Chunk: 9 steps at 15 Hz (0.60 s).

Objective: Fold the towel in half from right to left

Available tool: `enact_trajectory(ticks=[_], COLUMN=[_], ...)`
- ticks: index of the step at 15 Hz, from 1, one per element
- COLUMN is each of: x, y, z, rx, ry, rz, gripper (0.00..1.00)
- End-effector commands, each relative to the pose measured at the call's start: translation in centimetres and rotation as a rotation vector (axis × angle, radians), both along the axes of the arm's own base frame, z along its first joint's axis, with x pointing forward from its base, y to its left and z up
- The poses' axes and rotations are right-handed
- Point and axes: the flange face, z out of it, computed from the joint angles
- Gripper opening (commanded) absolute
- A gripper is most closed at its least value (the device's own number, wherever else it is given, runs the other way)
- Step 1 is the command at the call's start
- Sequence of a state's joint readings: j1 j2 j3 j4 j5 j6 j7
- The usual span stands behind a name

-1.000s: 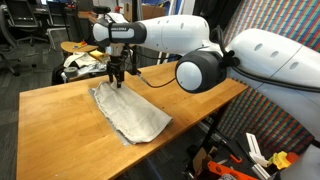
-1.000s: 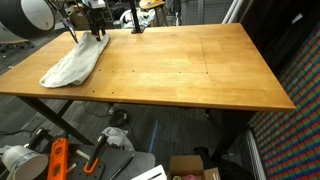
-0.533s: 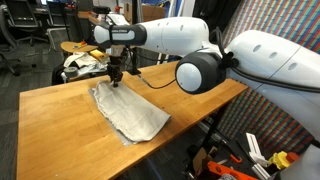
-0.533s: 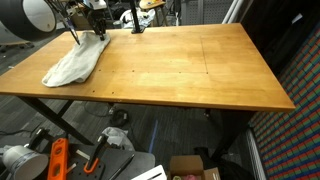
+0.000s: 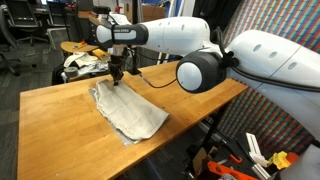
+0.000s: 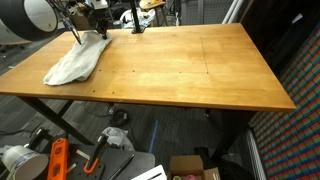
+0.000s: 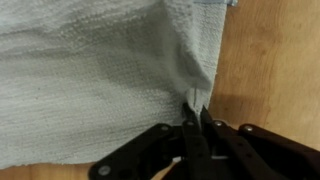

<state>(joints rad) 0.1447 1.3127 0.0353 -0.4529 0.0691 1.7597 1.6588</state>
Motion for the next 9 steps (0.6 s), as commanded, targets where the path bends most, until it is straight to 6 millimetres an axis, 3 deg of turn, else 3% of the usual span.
enact_trajectory(ticks=[1,9], x=[0.5,0.7], y=[-2.4,-4.7], z=[-0.1,-0.2], rx=[-0.018,0.012], ry=[-0.015,0.009], rz=[-0.070,-0.180], gripper=[0.05,0.05])
